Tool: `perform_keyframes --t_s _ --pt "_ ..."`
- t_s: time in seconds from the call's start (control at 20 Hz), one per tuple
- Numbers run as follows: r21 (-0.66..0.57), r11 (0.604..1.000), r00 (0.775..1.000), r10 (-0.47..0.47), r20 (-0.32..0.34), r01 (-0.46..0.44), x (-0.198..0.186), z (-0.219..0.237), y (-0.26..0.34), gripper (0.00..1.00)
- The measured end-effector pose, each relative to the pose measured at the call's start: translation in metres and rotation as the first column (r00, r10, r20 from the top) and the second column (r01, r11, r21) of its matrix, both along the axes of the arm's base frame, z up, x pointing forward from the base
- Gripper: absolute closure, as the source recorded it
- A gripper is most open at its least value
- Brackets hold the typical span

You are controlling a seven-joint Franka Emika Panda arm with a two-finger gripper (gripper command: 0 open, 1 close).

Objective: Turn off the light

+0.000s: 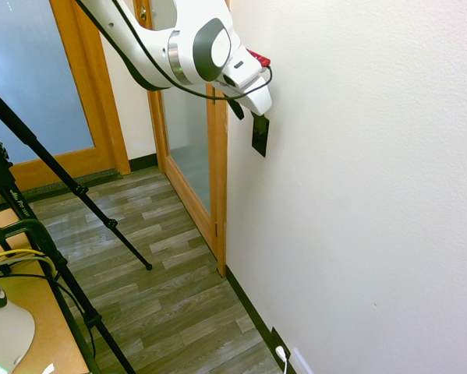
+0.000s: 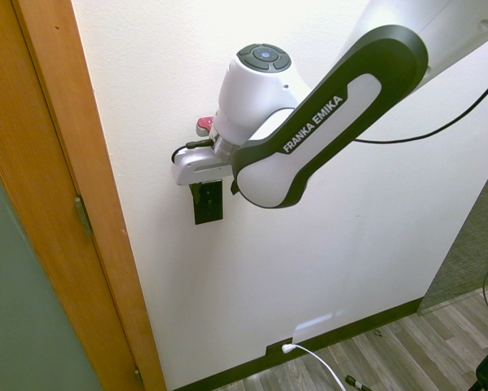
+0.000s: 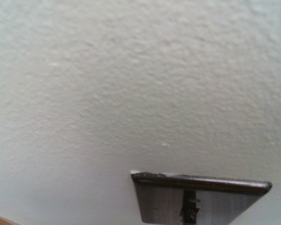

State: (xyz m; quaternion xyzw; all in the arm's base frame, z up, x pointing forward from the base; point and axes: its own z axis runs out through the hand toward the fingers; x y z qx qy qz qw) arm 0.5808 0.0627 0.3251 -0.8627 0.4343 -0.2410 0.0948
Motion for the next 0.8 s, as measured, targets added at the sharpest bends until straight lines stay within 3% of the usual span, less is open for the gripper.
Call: perform_keyframes --t_s 0.8 --pt "0.018 1.000 1.000 0.001 0.022 -0.001 0.0088 -0.0003 0.0030 1.00"
